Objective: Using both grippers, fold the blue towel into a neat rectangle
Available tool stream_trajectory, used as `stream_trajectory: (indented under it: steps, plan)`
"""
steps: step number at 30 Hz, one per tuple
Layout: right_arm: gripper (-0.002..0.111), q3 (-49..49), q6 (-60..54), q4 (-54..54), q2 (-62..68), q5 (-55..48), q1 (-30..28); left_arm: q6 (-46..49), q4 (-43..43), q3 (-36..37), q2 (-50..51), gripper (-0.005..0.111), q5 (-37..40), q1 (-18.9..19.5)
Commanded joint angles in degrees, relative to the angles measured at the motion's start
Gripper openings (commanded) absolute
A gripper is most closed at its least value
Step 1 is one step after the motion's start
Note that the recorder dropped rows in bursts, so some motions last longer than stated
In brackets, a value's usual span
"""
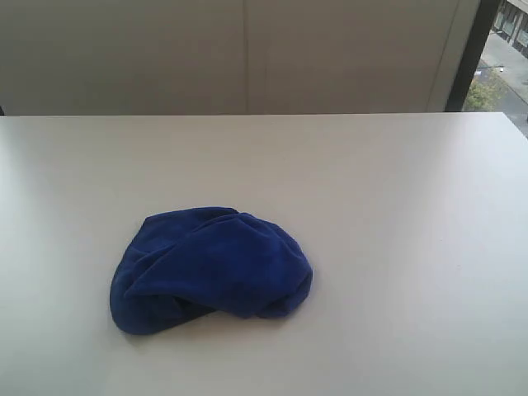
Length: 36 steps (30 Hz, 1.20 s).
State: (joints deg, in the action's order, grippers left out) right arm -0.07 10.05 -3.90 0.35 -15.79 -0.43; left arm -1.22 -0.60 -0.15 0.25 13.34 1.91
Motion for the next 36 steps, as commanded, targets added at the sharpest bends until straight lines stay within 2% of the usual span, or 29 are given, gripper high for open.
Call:
stream_trajectory:
  steps: [1, 20, 31, 36]
  plan:
    - [0.000, 0.07, 0.15, -0.40, -0.35, 0.63, -0.27, -0.10, 0.17, 0.15, -0.25, 0.000, -0.03, 0.16]
    - [0.000, 0.07, 0.15, -0.40, -0.35, 0.64, -0.27, -0.10, 0.15, 0.15, -0.25, 0.000, -0.55, 0.16]
    - [0.000, 0.07, 0.15, -0.40, -0.35, 0.75, -0.27, -0.10, 0.15, 0.15, -0.25, 0.000, -18.19, 0.16]
    - [0.000, 0.07, 0.15, -0.40, -0.35, 0.75, -0.27, -0.10, 0.15, 0.15, -0.25, 0.000, -21.05, 0.16]
